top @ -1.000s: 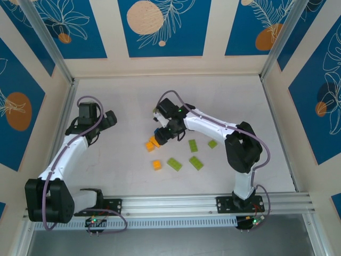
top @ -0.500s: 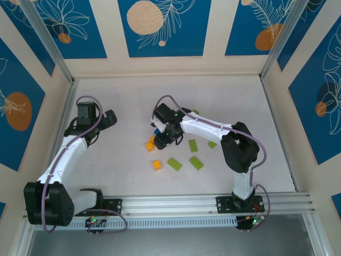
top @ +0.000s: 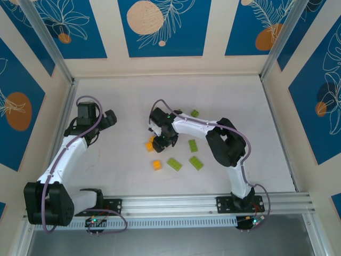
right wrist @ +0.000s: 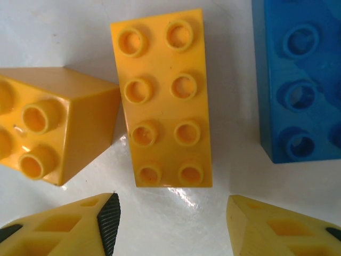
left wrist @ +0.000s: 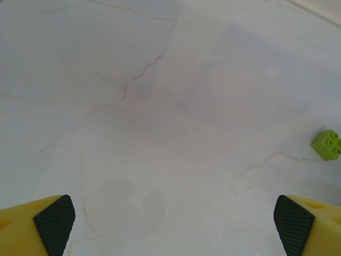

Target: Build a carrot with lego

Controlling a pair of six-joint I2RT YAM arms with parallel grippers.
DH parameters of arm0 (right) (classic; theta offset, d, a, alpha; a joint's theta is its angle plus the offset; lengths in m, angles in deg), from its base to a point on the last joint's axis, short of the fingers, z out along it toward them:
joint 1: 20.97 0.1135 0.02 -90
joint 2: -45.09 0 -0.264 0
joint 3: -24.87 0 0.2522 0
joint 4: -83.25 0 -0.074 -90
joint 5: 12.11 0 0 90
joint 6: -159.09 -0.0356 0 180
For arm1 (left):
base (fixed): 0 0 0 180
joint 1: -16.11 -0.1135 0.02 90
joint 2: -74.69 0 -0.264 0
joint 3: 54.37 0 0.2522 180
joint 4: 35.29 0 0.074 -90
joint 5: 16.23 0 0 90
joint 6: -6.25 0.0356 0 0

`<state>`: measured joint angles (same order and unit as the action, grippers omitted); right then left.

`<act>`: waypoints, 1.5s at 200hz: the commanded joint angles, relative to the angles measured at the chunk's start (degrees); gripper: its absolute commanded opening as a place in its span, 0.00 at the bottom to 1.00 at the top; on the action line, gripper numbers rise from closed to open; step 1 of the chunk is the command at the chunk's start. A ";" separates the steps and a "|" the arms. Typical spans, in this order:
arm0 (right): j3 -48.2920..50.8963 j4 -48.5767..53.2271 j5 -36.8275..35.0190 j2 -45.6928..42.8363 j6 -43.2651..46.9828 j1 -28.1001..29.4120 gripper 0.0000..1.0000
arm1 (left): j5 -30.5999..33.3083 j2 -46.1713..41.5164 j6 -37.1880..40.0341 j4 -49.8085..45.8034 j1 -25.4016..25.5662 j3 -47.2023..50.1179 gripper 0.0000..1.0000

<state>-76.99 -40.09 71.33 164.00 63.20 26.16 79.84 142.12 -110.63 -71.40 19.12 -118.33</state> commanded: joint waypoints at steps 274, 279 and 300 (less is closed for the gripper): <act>-2.62 4.17 -0.54 -5.13 0.04 0.75 0.36 | 0.88 -0.12 0.90 -0.97 -0.51 -0.52 0.99; -2.41 5.01 -1.22 -6.20 -0.25 1.01 0.36 | 0.80 -0.12 0.90 -0.86 -0.48 -0.52 0.99; -0.78 8.62 -3.00 -10.52 -2.34 2.35 0.36 | 0.62 -0.03 0.86 -0.95 -0.46 -0.47 0.99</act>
<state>-79.46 -37.01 70.21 160.41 63.58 26.68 79.88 142.12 -110.25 -71.40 19.12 -118.33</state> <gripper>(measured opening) 0.365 0.994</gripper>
